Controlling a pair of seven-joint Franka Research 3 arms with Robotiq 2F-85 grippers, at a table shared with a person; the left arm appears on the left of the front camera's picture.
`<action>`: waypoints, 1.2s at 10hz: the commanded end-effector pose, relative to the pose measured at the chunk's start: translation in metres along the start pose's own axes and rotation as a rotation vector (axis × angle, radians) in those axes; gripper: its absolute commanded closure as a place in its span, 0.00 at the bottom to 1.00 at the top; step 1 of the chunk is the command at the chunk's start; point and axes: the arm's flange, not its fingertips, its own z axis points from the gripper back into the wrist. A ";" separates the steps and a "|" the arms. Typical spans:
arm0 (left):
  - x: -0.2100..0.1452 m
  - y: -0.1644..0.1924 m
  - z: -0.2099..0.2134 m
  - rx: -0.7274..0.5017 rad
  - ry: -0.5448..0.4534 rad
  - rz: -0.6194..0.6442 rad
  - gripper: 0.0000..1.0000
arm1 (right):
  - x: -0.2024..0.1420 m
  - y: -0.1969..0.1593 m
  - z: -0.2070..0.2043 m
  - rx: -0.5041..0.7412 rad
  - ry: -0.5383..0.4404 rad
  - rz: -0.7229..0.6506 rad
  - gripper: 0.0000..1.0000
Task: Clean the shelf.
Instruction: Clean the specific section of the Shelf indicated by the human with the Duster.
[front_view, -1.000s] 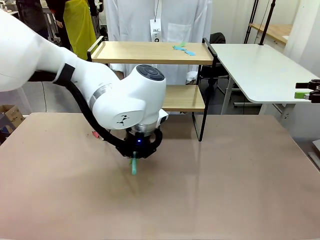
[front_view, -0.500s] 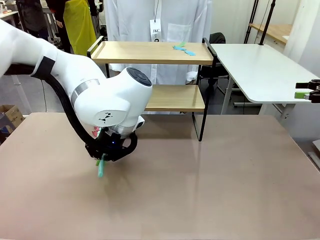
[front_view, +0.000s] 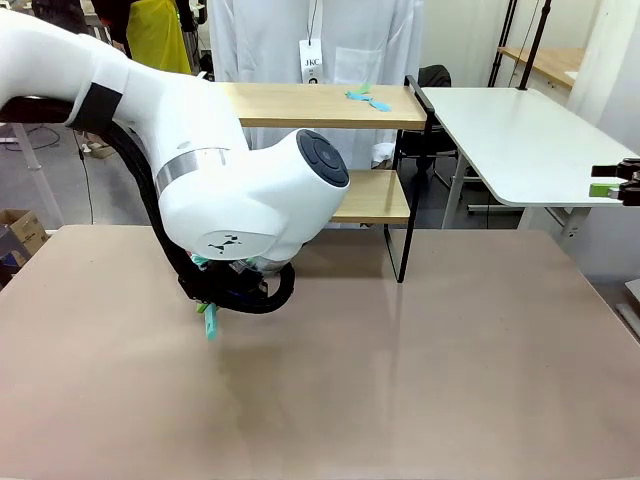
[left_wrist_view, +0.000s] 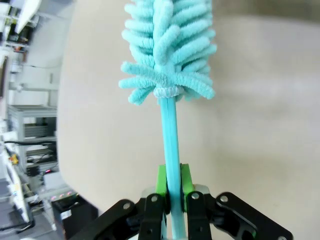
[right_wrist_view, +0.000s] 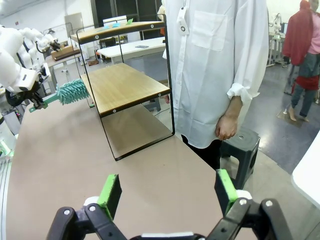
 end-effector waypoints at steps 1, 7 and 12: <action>0.009 0.006 -0.015 0.004 0.031 0.001 0.87 | 0.003 0.001 0.000 0.002 0.002 0.007 0.00; -0.007 0.042 -0.004 -0.315 -0.068 -0.133 0.87 | 0.003 0.001 0.000 0.002 0.002 0.007 0.00; -0.013 0.099 -0.026 -0.636 -0.163 -0.475 0.87 | 0.003 0.001 0.000 0.002 0.002 0.007 0.00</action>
